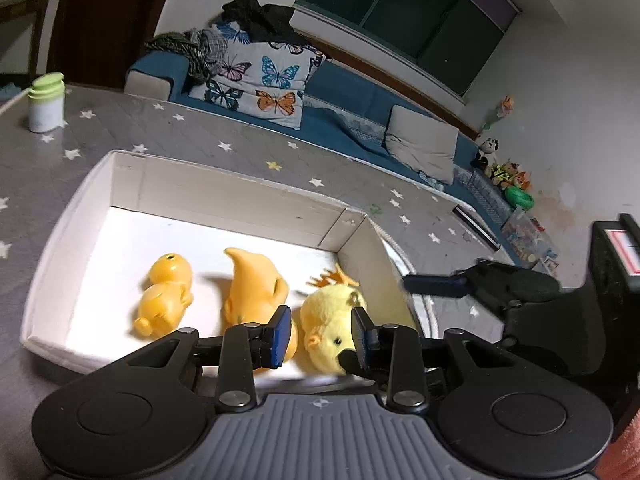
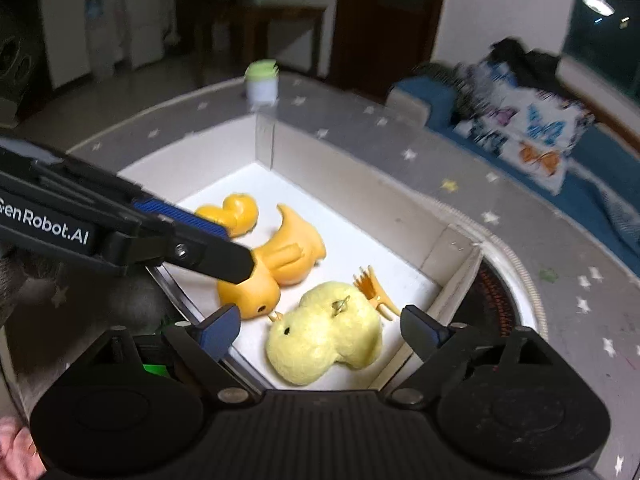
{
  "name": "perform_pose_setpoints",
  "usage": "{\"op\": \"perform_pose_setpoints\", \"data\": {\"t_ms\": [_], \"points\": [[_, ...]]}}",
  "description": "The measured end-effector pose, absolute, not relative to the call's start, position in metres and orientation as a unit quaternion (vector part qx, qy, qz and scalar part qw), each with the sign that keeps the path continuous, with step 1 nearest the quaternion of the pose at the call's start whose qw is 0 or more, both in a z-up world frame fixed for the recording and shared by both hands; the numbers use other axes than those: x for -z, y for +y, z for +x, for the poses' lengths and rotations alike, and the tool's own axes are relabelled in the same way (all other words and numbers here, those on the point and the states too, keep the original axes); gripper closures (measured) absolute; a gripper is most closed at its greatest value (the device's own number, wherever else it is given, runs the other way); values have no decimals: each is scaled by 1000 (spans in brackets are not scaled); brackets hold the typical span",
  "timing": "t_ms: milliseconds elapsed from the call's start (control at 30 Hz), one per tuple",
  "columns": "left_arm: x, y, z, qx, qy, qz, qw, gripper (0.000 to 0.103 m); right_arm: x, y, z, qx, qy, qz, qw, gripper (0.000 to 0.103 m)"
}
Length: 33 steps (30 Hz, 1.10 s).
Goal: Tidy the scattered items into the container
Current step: 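Lower the plush chick into the white box and open the left gripper, then move the left gripper down to the orange packet beside the box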
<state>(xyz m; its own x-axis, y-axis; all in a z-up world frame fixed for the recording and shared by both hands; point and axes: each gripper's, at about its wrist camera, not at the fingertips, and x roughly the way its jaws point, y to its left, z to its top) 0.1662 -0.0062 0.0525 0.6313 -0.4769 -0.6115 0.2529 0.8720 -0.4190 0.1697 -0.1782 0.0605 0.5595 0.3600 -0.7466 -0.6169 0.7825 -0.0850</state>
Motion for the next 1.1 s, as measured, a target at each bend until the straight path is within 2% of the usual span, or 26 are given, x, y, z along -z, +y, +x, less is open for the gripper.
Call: {"op": "perform_pose_setpoints", "data": {"t_ms": [67, 367, 633, 1100], "points": [[-53, -5, 156, 202, 370, -141, 896, 68, -63, -181, 157, -271, 355, -157, 881, 0], [-54, 7, 112, 185, 347, -137, 909, 68, -66, -185, 104, -237, 284, -100, 924, 0], [-43, 19, 83, 152, 343, -150, 915, 68, -51, -185, 63, -201, 256, -62, 944, 0], [-20, 13, 68, 116, 375, -131, 910, 68, -18, -192, 15, -173, 266, 8, 948, 0]]}}
